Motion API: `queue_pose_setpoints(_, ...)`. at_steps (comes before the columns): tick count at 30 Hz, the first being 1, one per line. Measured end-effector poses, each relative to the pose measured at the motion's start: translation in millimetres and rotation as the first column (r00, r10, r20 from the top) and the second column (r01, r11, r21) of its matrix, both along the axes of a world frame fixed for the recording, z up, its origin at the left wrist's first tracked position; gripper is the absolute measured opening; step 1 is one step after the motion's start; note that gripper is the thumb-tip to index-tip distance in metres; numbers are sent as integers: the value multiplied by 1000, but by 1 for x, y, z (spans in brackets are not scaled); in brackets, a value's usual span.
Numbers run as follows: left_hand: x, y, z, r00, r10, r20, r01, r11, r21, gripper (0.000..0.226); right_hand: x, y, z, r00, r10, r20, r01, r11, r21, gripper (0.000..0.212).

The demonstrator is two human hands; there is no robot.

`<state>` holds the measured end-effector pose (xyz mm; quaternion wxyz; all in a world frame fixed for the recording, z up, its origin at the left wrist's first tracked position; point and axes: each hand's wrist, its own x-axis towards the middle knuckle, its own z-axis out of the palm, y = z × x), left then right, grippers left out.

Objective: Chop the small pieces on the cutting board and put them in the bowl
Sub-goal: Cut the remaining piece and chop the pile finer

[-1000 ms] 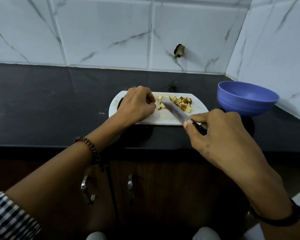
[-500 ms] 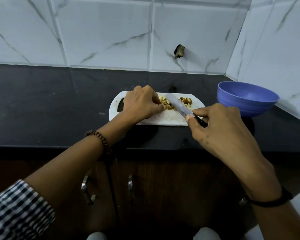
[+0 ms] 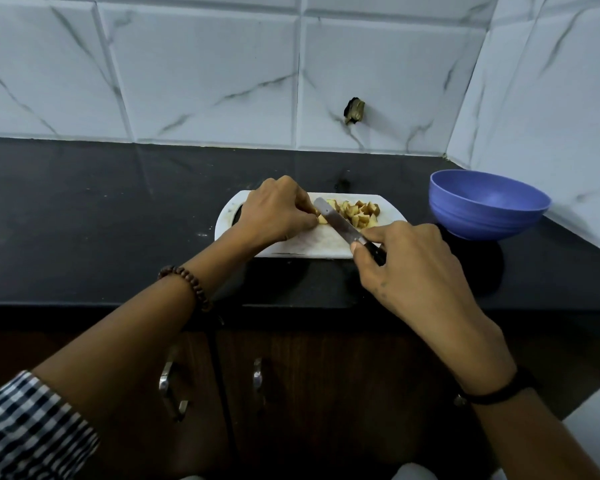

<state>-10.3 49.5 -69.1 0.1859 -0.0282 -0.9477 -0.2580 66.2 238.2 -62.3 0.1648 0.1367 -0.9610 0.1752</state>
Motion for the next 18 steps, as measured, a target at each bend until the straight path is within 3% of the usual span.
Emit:
queue_pose_setpoints(7, -3, 3, -2, 999, 44, -28, -45, 998, -31, 15, -6, -8, 4, 996, -10, 88, -2, 990, 139, 33)
queue_pose_setpoints(11, -2, 3, -5, 998, 56, -29, -57, 998, -23, 18, 3, -3, 14, 968, -26, 251, -29, 977, 212, 32)
queue_pose_setpoints(15, 2, 0, -5, 999, 26, -34, -27, 999, -27, 15, 20, 16, 30, 990, 9, 141, -41, 975, 220, 32)
queue_pose_setpoints(18, 5, -3, -4, 998, 2, -67, -2, 1000, 7, 14, 24, 23, 38, 996, 26, 82, -36, 991, 127, 34)
